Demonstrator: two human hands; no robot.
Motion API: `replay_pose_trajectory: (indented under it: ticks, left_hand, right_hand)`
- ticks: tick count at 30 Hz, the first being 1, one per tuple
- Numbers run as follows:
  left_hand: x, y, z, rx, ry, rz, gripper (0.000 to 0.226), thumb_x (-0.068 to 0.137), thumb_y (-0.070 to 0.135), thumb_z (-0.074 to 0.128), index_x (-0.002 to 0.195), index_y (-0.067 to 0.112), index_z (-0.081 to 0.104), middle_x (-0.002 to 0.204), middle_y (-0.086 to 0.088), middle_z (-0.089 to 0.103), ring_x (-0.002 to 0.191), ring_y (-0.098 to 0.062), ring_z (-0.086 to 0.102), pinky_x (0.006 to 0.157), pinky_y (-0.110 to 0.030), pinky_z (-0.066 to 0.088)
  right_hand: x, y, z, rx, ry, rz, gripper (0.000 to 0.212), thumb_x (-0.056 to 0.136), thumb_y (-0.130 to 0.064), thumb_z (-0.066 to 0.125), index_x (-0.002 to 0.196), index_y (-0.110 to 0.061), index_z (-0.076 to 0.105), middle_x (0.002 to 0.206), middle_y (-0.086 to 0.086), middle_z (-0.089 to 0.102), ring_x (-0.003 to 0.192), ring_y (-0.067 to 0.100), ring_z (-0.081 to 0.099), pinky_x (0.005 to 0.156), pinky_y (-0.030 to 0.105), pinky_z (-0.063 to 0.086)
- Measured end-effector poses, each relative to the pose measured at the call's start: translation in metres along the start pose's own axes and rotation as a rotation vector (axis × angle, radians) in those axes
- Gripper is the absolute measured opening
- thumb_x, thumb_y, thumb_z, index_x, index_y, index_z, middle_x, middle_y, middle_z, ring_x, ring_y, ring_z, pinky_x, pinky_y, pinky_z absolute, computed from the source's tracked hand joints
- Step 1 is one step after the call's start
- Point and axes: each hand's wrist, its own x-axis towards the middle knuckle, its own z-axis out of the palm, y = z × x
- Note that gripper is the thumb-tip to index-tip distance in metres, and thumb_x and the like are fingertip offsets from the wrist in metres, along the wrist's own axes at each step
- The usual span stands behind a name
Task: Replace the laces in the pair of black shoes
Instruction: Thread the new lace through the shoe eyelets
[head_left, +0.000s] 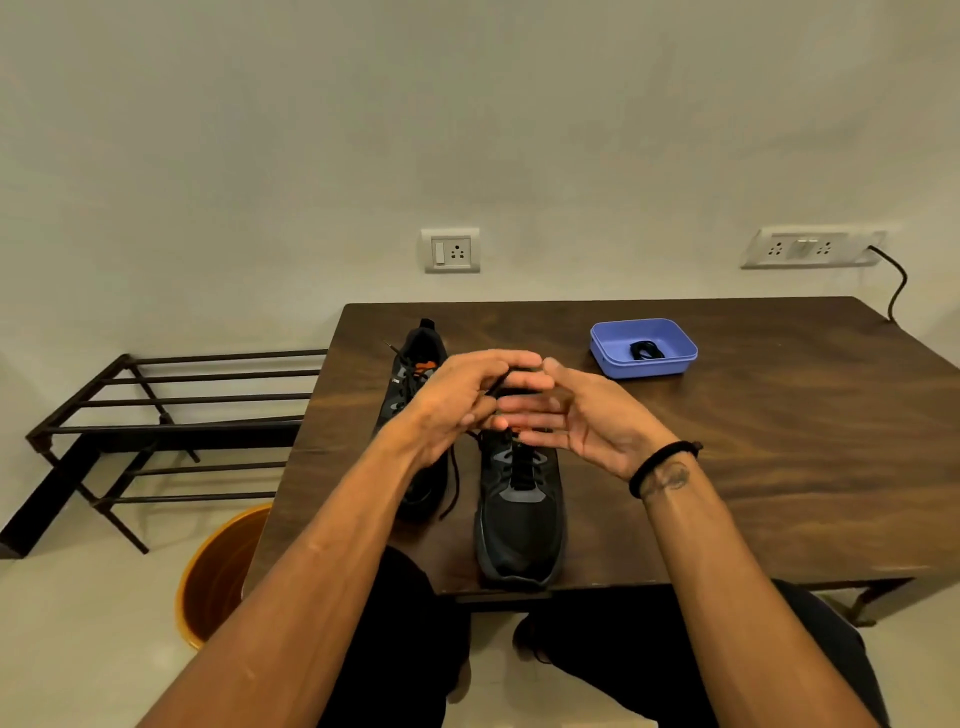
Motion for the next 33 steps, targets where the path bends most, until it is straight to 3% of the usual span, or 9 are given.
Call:
replay_pose_trajectory:
  ticks: [3, 5, 9, 13, 16, 19, 22, 25, 33]
  left_hand:
    - [0.002, 0.000, 0.006, -0.019, -0.062, 0.027, 0.038, 0.111, 0.011, 0.035, 0.143, 0.014, 0.056, 0.134, 0.004, 0.069, 0.043, -0.002, 0.049, 0.063, -0.026, 0.047]
    - [0.004, -0.005, 0.008, 0.070, -0.019, 0.086, 0.036, 0.110, 0.009, 0.042, 0.142, 0.014, 0.057, 0.127, 0.002, 0.072, 0.069, -0.001, 0.069, 0.063, -0.020, 0.053]
    - [0.013, -0.018, 0.001, 0.559, 0.288, 0.294, 0.021, 0.103, 0.025, 0.062, 0.120, 0.025, 0.075, 0.097, 0.011, 0.079, 0.080, 0.005, 0.070, 0.075, -0.020, 0.055]
    - [0.011, -0.026, -0.017, 0.798, 0.636, 0.069, 0.012, 0.100, 0.038, 0.062, 0.093, 0.039, 0.072, 0.077, 0.018, 0.075, 0.086, 0.002, 0.069, 0.080, -0.027, 0.055]
    - [0.005, -0.030, -0.020, 1.014, 0.608, -0.200, 0.019, 0.097, 0.046, 0.062, 0.090, 0.034, 0.075, 0.091, 0.005, 0.075, 0.093, -0.023, 0.071, 0.086, -0.039, 0.058]
    - [-0.001, -0.021, -0.003, 1.184, 0.599, -0.071, 0.034, 0.093, 0.058, 0.065, 0.083, 0.027, 0.074, 0.075, 0.006, 0.069, 0.076, -0.018, 0.070, 0.076, -0.034, 0.059]
    - [-0.001, -0.009, 0.018, 0.979, 0.402, 0.188, 0.027, 0.085, 0.057, 0.076, 0.096, 0.033, 0.076, 0.079, 0.014, 0.071, 0.076, -0.001, 0.066, 0.073, -0.021, 0.053]
    - [0.001, -0.010, 0.031, 0.678, 0.177, 0.184, 0.031, 0.086, 0.032, 0.083, 0.116, 0.025, 0.077, 0.094, 0.010, 0.078, 0.088, 0.002, 0.071, 0.085, -0.018, 0.056]
    - [0.004, -0.021, 0.003, 0.896, 0.469, 0.078, 0.005, 0.088, 0.032, 0.078, 0.092, 0.036, 0.077, 0.079, 0.019, 0.071, 0.081, 0.004, 0.067, 0.089, -0.036, 0.059]
  right_hand:
    - [0.006, -0.001, -0.002, 0.273, -0.029, -0.003, 0.054, 0.101, -0.055, 0.055, 0.124, -0.006, 0.062, 0.119, 0.022, 0.072, 0.119, 0.036, 0.068, 0.112, 0.057, 0.045]
    - [0.005, 0.001, 0.000, 0.258, -0.053, -0.016, 0.056, 0.098, -0.052, 0.062, 0.129, -0.006, 0.061, 0.118, 0.022, 0.072, 0.115, 0.035, 0.070, 0.109, 0.055, 0.049]
    - [-0.003, -0.001, -0.002, 0.135, -0.069, -0.060, 0.048, 0.093, -0.021, 0.074, 0.133, 0.001, 0.061, 0.087, 0.010, 0.068, 0.074, 0.017, 0.063, 0.079, 0.037, 0.061]
    - [-0.008, -0.014, -0.025, 0.046, 0.215, -0.157, 0.021, 0.092, -0.007, 0.073, 0.112, 0.000, 0.071, 0.085, 0.009, 0.069, 0.063, 0.010, 0.056, 0.067, 0.027, 0.059]
    - [-0.016, -0.021, -0.046, -0.157, 0.449, -0.226, 0.010, 0.092, -0.008, 0.075, 0.101, -0.003, 0.075, 0.089, 0.011, 0.073, 0.073, 0.014, 0.062, 0.065, 0.026, 0.056]
    - [-0.022, -0.022, -0.051, -0.374, 0.434, -0.230, 0.009, 0.096, -0.006, 0.070, 0.102, -0.007, 0.077, 0.095, 0.011, 0.077, 0.083, 0.018, 0.062, 0.070, 0.028, 0.056]
    - [-0.024, -0.018, -0.044, -0.476, 0.245, -0.199, 0.017, 0.098, -0.002, 0.065, 0.106, -0.010, 0.077, 0.096, 0.011, 0.079, 0.078, 0.015, 0.061, 0.070, 0.027, 0.055]
    - [-0.022, -0.016, -0.035, -0.465, 0.192, -0.229, 0.012, 0.096, -0.006, 0.070, 0.107, -0.003, 0.073, 0.090, 0.013, 0.079, 0.068, 0.012, 0.060, 0.064, 0.025, 0.052]
    - [-0.019, -0.013, -0.043, -0.554, 0.374, -0.286, 0.010, 0.095, -0.004, 0.070, 0.099, -0.010, 0.077, 0.089, 0.009, 0.076, 0.072, 0.011, 0.064, 0.067, 0.020, 0.058]
